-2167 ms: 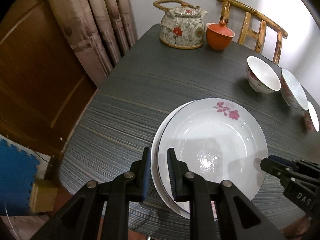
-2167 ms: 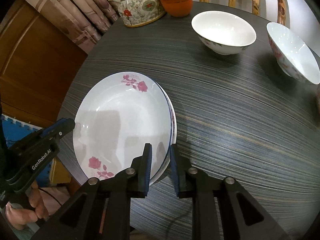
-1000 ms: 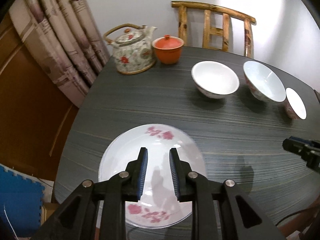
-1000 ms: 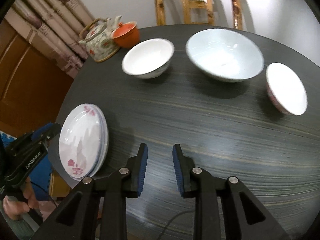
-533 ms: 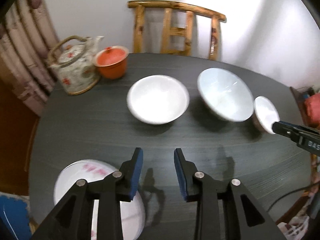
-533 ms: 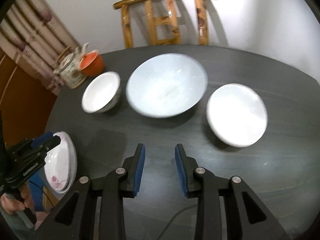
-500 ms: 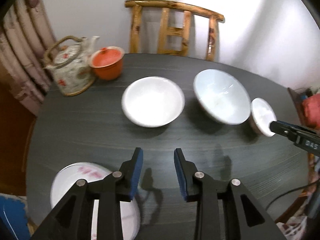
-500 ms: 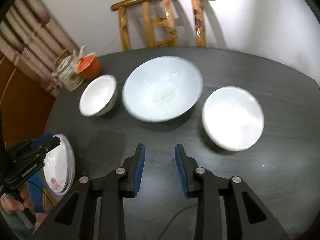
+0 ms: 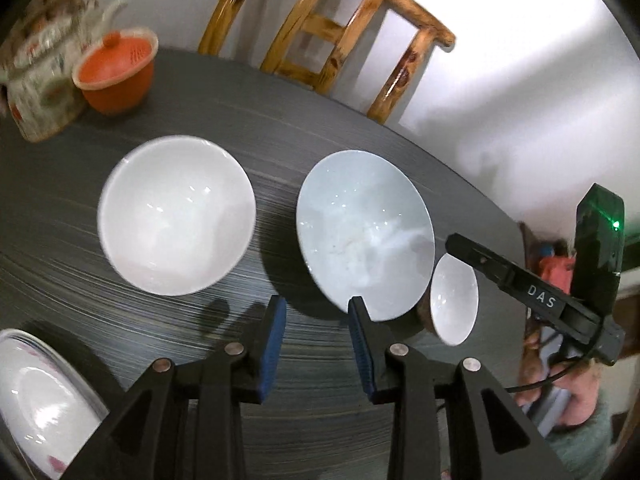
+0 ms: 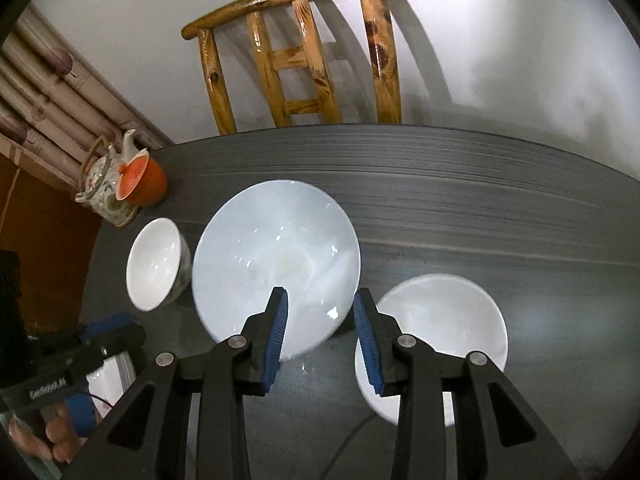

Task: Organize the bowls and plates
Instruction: 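Move the right tool to the rim of the large white bowl, then close the right tool on the large white bowl rim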

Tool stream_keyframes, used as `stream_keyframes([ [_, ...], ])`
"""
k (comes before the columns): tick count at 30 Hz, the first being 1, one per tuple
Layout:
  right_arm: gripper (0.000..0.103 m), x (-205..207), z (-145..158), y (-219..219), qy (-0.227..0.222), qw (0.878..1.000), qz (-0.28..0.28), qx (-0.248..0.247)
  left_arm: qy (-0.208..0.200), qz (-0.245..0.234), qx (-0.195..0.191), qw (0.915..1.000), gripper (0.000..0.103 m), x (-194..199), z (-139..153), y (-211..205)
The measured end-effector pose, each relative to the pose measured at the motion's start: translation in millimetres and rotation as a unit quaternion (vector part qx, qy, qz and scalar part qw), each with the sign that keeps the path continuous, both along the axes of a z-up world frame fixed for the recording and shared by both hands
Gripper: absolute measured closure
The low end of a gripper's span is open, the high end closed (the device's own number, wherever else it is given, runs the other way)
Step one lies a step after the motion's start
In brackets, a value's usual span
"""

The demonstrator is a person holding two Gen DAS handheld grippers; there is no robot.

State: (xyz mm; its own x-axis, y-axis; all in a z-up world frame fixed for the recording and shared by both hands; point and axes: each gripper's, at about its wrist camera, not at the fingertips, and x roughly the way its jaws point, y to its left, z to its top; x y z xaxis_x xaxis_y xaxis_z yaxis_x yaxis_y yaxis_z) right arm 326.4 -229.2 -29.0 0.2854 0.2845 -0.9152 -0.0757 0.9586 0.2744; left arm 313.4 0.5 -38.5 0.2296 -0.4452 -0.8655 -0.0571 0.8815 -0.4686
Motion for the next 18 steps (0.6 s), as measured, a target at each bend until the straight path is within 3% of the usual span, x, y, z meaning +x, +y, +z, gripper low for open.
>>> stream_keyframes([
  [6,0.07,27,-20,-1,0.017,1.0,0.008,0.006,0.019,0.029,-0.022,0.9991,0.071,13,-18,-3],
  [12,0.07,48,-41,-3,0.034,0.999,0.015,0.008,0.016,0.05,-0.018,0.9985,0.071,21,-27,-3],
  [18,0.076,56,-59,-3,0.045,0.999,0.023,0.019,0.022,0.056,-0.002,0.9982,0.071,31,-39,-7],
])
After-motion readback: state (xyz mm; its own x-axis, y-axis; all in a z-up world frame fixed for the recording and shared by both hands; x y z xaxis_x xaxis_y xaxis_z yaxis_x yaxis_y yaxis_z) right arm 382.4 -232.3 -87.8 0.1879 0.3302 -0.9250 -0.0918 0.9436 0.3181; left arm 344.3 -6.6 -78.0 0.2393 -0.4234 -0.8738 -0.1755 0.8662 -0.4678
